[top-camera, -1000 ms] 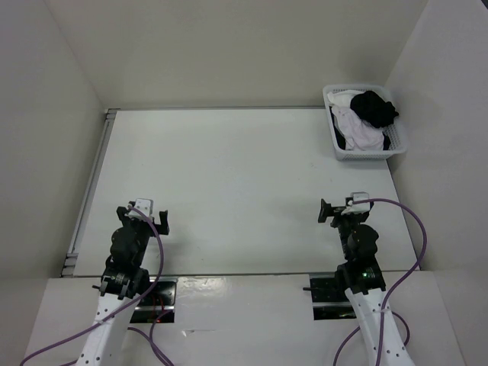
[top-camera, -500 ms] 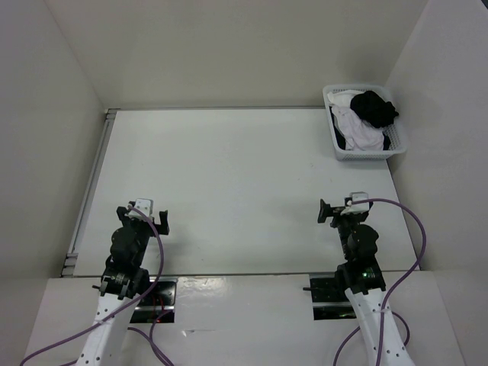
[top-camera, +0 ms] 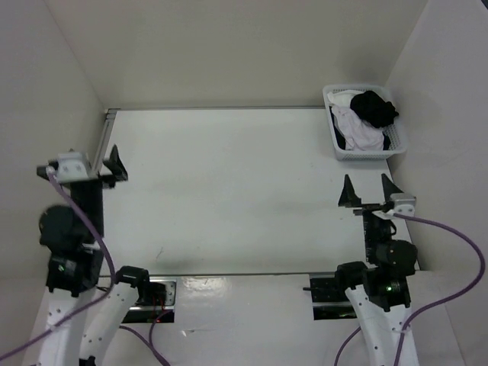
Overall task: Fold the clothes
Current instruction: Grab the tank top from the pile
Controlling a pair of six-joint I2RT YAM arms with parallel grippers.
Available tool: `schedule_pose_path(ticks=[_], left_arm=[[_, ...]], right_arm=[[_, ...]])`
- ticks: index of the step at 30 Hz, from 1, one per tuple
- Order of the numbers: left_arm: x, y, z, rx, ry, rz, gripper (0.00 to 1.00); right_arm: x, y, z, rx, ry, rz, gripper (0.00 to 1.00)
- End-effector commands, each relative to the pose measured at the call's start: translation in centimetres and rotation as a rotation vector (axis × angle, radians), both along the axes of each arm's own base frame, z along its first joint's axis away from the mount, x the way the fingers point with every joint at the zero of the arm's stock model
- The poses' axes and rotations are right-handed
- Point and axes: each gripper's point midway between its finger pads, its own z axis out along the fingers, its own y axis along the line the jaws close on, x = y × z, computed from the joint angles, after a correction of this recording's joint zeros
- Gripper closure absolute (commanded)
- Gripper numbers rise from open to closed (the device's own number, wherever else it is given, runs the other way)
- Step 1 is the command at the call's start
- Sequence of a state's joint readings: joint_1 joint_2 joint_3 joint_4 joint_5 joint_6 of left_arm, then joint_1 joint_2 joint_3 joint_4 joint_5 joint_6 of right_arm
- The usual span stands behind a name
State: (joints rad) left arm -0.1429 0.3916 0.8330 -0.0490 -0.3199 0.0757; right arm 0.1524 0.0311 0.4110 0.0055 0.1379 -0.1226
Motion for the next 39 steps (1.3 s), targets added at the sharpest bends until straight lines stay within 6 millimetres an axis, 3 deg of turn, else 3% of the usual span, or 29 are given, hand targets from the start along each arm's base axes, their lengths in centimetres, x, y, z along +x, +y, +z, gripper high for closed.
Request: schedule_pose_path(ticks=[1,2,3,4,5,6,7,8,9,10,11,13,14,15,16,17,18,20,21,23,25,27,28,30,31,32,35,38,39], left_arm=[[3.7,2.6,2.4,-0.103,0.203,0.193,0.00],[3.7,3.6,1.3,-0.100,0.320,0.274,0.00],[4.1,3.9,1.8,-0.105,0.363,0.301,0.00],[6.1,3.8,0.9,-0.102,0.452,0.326,0.00],[5.1,3.9,2.4,-0.098,0.495,0.330,0.00],[5.4,3.7,2.2,-0.085,0.537,0.322,0.00],[6.5,3.6,1.1,-0.066,0.608,0.326,0.00],[6.4,3.1,-0.1,-0.048,0.680,0.297,0.00],[7.3,2.5,-1.6,-0.035,0.741,0.268,0.00],[7.7,2.2,-2.9,0.001,0.799,0.234,0.00],[8.0,1.4,-4.6,0.029,0.865,0.182,0.00],[9.7,-1.2,-9.3,0.161,1.040,-0.031,0.00],[9.8,-1.7,-11.0,0.152,1.096,-0.056,0.00],[10.6,-1.7,-12.6,0.124,1.129,-0.061,0.00],[11.7,-2.5,-12.9,0.089,1.092,-0.091,0.00],[11.8,-2.5,-15.0,0.062,1.121,-0.103,0.00],[12.3,-3.0,-15.6,0.046,1.112,-0.120,0.00],[13.6,-3.4,-16.0,0.019,1.053,-0.129,0.00],[13.9,-3.5,-16.2,0.009,1.040,-0.127,0.00],[14.7,-3.1,-15.2,-0.008,0.964,-0.099,0.00],[15.2,-3.2,-15.2,-0.009,0.918,-0.104,0.00],[15.5,-4.1,-14.5,-0.016,0.868,-0.153,0.00],[15.6,-4.6,-14.7,-0.020,0.869,-0.182,0.00],[15.8,-4.5,-14.5,-0.025,0.856,-0.189,0.00],[15.9,-4.7,-15.2,-0.027,0.875,-0.197,0.00],[16.1,-4.7,-16.0,-0.027,0.888,-0.197,0.00],[16.4,-4.5,-17.8,-0.017,0.920,-0.186,0.00],[16.0,-5.5,-20.7,-0.012,0.986,-0.255,0.00],[16.0,-6.0,-20.7,-0.008,0.986,-0.285,0.00]], right_arm=[[-1.6,-1.7,5.6,0.110,-0.013,-0.066,0.00],[0.2,-2.0,4.9,0.114,0.092,-0.102,0.00],[0.7,-2.2,5.1,0.117,0.145,-0.120,0.00],[0.0,-2.5,7.1,0.112,0.183,-0.133,0.00],[2.1,-2.4,6.4,0.091,0.290,-0.153,0.00],[2.6,-2.5,6.7,0.084,0.333,-0.170,0.00],[2.3,-2.6,8.2,0.066,0.361,-0.174,0.00],[4.4,-2.9,7.0,0.007,0.460,-0.205,0.00],[4.7,-3.0,8.1,-0.032,0.473,-0.211,0.00],[5.5,-3.1,7.3,-0.042,0.523,-0.222,0.00],[6.9,-3.9,4.6,-0.042,0.636,-0.259,0.00],[8.4,-3.6,1.9,-0.030,0.715,-0.209,0.00],[9.3,-3.8,1.2,-0.022,0.721,-0.198,0.00],[10.5,-4.0,-0.9,-0.015,0.777,-0.183,0.00],[11.2,-3.9,-1.6,-0.011,0.795,-0.168,0.00],[12.1,-3.7,-2.4,-0.006,0.815,-0.140,0.00],[13.6,-3.4,-4.6,0.007,0.879,-0.092,0.00],[15.5,-3.3,-6.0,0.037,0.901,-0.054,0.00],[16.8,-3.0,-7.9,0.060,0.942,-0.022,0.00],[18.6,-3.0,-9.0,0.063,0.956,-0.009,0.00],[20.6,-3.2,-11.7,0.068,1.014,-0.008,0.00],[22.7,-2.9,-11.5,0.042,1.008,0.007,0.00],[23.8,-3.0,-13.4,0.036,1.055,-0.010,0.00],[26.0,-3.6,-12.5,0.016,1.032,-0.035,0.00],[26.9,-4.4,-14.3,0.012,1.069,-0.073,0.00],[28.4,-4.8,-12.9,-0.005,1.035,-0.087,0.00],[31.3,-6.0,-13.3,-0.024,1.029,-0.141,0.00],[33.8,-7.8,-13.6,-0.022,1.022,-0.174,0.00],[34.4,-8.4,-13.6,-0.003,1.016,-0.175,0.00]])
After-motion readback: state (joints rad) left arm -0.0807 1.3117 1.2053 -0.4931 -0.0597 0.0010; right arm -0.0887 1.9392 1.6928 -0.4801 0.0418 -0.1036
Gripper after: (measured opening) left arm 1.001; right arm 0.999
